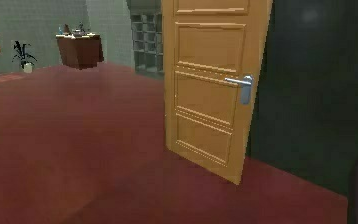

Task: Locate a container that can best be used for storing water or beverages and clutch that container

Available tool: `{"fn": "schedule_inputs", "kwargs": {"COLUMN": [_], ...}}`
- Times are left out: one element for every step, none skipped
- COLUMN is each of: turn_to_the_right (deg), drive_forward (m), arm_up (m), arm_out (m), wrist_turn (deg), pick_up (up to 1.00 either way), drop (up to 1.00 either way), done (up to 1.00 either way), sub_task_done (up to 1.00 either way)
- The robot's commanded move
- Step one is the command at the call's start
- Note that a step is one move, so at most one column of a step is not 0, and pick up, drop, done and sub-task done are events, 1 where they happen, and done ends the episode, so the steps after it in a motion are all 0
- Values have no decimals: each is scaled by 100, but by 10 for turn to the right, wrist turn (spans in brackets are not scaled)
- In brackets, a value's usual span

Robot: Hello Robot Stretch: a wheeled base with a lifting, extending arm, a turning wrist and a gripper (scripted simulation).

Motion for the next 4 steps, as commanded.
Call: {"fn": "schedule_inputs", "kwargs": {"turn_to_the_right": [0, -450, -30, 450], "drive_forward": [40, 0, 0, 0], "arm_up": [0, 0, 0, 0], "arm_out": [0, 0, 0, 0], "wrist_turn": [0, 0, 0, 0], "pick_up": [0, 0, 0, 0], "drop": [0, 0, 0, 0], "done": [0, 0, 0, 0], "sub_task_done": [0, 0, 0, 0]}}
